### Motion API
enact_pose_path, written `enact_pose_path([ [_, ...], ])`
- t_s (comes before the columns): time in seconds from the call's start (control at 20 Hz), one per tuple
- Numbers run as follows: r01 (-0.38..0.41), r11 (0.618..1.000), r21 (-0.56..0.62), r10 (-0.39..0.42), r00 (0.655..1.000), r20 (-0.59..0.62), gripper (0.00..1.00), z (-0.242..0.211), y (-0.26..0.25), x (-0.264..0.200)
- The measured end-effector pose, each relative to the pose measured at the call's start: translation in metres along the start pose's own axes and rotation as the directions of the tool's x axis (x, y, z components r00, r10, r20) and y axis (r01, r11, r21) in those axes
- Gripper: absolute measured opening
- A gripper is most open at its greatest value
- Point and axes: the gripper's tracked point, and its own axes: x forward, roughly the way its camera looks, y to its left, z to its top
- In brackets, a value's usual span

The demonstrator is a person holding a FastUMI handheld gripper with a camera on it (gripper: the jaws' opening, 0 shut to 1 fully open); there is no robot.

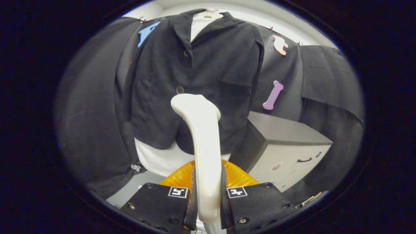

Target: Iron the clothes twice with a garment steamer, once on the left side and once on the right side.

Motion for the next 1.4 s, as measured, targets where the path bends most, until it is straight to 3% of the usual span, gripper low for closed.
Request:
enact_pose_path([
  [0.35,-0.091,0.996,-0.008,0.09,0.962,0.258,0.3,0.17,0.046,-0.033],
  [0.8,-0.029,0.999,-0.046,0.046,0.9,0.433,0.31,0.323,0.069,-0.008],
  [1.1,0.065,0.996,-0.064,-0.03,0.895,0.445,0.31,0.336,0.07,0.024],
  [1.4,0.066,0.993,-0.096,-0.02,0.907,0.42,0.31,0.286,0.08,0.025],
])
